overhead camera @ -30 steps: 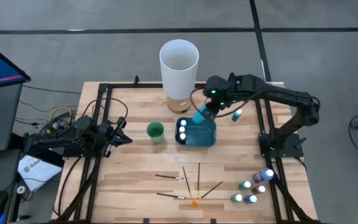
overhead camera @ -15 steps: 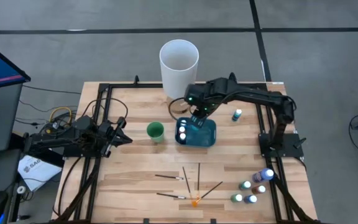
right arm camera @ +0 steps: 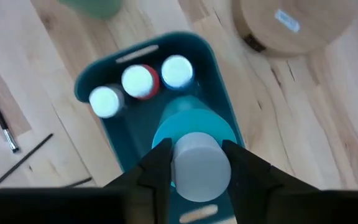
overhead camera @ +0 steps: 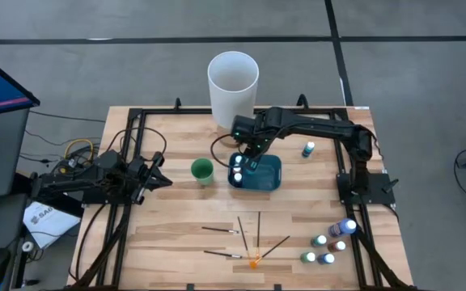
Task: Pick & Place Paint Supplies
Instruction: Put the large blue paint bottle into the green bin, then put the top small light green paint bottle into the green bin
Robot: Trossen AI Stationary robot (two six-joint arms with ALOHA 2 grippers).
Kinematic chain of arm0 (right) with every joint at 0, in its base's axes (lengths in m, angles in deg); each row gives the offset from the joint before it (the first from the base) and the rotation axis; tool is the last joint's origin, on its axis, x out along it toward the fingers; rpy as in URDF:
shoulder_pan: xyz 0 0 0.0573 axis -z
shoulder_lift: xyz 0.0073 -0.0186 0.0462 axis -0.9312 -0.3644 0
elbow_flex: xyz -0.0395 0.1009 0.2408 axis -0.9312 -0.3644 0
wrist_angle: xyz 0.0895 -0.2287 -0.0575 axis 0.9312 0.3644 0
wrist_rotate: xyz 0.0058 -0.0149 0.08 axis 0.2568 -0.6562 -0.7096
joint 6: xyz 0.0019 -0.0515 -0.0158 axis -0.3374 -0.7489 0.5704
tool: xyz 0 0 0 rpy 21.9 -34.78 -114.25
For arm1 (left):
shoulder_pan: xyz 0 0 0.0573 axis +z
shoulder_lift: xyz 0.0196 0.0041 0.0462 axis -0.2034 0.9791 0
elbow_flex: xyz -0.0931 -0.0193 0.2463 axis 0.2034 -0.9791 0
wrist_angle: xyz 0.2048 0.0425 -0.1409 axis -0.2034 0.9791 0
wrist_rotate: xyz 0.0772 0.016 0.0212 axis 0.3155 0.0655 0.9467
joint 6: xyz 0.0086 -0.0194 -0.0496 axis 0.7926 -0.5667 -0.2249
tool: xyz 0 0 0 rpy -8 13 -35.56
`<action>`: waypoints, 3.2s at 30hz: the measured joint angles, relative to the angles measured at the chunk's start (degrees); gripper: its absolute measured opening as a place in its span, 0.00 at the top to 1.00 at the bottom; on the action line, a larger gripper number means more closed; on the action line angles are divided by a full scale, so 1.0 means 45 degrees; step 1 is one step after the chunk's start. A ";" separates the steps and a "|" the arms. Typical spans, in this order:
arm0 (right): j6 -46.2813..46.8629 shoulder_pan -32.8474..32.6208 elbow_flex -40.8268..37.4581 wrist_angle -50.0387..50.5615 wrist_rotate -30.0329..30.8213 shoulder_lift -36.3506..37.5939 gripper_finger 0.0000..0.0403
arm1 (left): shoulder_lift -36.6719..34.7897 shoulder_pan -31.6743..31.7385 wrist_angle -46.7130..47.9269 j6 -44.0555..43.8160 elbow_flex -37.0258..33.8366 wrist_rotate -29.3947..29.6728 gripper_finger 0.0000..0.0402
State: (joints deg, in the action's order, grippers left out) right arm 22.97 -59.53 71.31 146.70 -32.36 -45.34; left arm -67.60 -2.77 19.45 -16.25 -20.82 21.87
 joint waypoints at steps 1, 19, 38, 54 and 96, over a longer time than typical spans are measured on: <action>-0.0106 -0.0008 -0.0077 -0.0236 -0.0038 0.0015 0.72 | 0.0000 -0.0001 0.0000 -0.0001 -0.0001 -0.0002 0.98; -0.0507 0.0382 -0.0384 -0.0608 -0.0218 0.0010 0.70 | 0.0000 0.0002 0.0000 -0.0001 -0.0001 0.0000 0.98; -0.0676 0.0659 -0.1805 -0.2016 -0.0621 0.0053 0.69 | 0.0000 0.0002 0.0000 -0.0003 -0.0003 0.0000 0.98; -0.0678 0.0667 -0.1824 -0.2104 -0.0610 0.0034 0.57 | 0.0000 0.0002 0.0000 0.0002 -0.0003 0.0000 0.98; 0.1189 0.0663 -0.1815 0.1064 0.0508 0.2538 0.42 | 0.0140 -0.0003 -0.0030 0.0002 -0.0003 0.0000 0.98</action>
State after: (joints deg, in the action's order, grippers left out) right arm 28.32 -56.55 63.14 151.49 -30.08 -33.92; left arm -66.97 -2.78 19.32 -16.24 -20.84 21.87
